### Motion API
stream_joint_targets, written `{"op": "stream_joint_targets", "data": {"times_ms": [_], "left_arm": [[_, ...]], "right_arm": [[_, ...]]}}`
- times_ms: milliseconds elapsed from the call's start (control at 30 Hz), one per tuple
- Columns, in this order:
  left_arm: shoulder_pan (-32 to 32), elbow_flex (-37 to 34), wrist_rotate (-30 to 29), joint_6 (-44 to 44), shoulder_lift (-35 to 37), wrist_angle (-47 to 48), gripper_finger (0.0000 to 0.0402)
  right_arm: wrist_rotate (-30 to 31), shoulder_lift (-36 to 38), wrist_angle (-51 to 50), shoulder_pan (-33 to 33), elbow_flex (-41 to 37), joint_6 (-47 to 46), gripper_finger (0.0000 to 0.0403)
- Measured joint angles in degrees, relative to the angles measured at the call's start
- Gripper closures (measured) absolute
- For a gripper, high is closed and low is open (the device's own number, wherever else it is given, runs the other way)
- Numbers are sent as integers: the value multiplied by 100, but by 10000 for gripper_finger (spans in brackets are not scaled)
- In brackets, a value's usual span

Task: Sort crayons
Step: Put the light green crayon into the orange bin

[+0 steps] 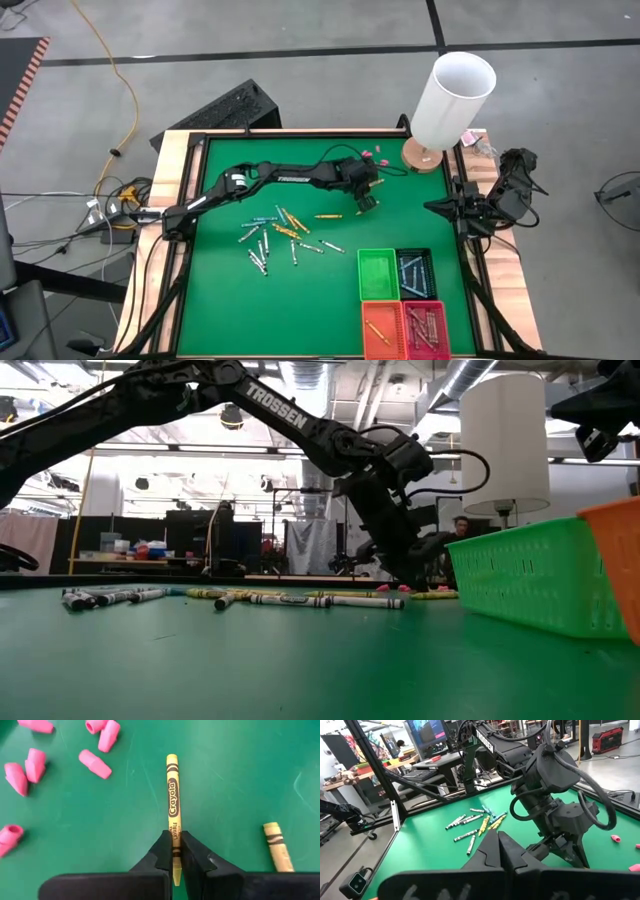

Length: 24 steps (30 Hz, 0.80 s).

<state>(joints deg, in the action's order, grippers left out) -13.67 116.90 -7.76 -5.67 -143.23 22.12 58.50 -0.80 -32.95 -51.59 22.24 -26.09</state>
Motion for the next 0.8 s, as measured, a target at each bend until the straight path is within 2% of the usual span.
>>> {"op": "stream_joint_targets", "data": {"times_ms": [300,467,733,800], "left_arm": [[153,202,97,-152,35,354,400],[274,709,104,-103,31,877,401],[619,1808,-193,261,30,2428,401],[709,1702,-207,301,198,2461,401]], "right_arm": [[4,0,-2,0,-1,-2,403],[7,0,-2,0,-1,-4,403],[13,0,-2,0,0,-4,403],[14,1,-2,0,0,-4,403]]}}
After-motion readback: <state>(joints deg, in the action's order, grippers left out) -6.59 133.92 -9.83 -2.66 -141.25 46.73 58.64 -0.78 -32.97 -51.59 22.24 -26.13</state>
